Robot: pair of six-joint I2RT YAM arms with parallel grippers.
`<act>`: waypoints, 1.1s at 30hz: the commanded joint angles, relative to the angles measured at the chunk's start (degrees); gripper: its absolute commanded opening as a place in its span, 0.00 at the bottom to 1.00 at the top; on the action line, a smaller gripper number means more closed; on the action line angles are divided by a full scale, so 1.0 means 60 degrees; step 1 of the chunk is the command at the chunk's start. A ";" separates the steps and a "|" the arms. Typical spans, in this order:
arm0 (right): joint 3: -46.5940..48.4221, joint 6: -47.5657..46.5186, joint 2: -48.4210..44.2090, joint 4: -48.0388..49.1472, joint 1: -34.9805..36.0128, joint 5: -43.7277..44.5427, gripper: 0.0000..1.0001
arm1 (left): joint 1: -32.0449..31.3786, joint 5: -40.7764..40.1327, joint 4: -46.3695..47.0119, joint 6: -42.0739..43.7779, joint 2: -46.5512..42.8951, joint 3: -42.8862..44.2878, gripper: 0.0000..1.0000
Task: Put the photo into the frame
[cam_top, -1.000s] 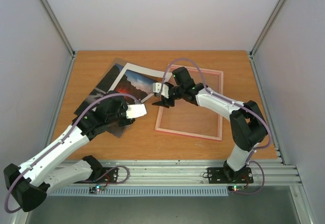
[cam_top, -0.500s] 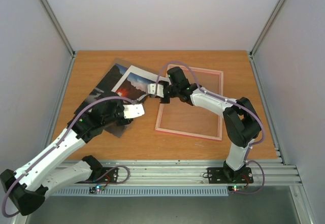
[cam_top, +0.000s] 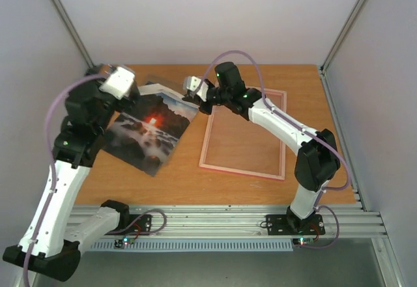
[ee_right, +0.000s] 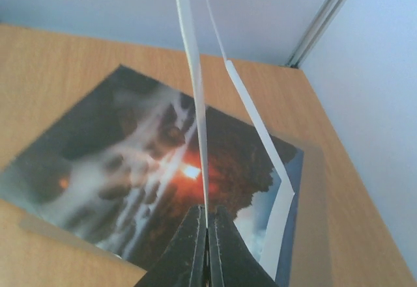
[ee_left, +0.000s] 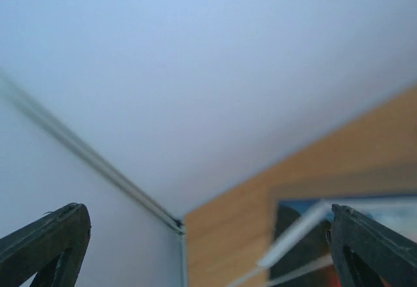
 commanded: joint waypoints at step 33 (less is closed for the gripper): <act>-0.0388 0.8306 0.0437 -0.4438 -0.4905 -0.2041 0.01 | 0.1837 0.1645 -0.0396 -0.2814 0.2407 0.2068 0.99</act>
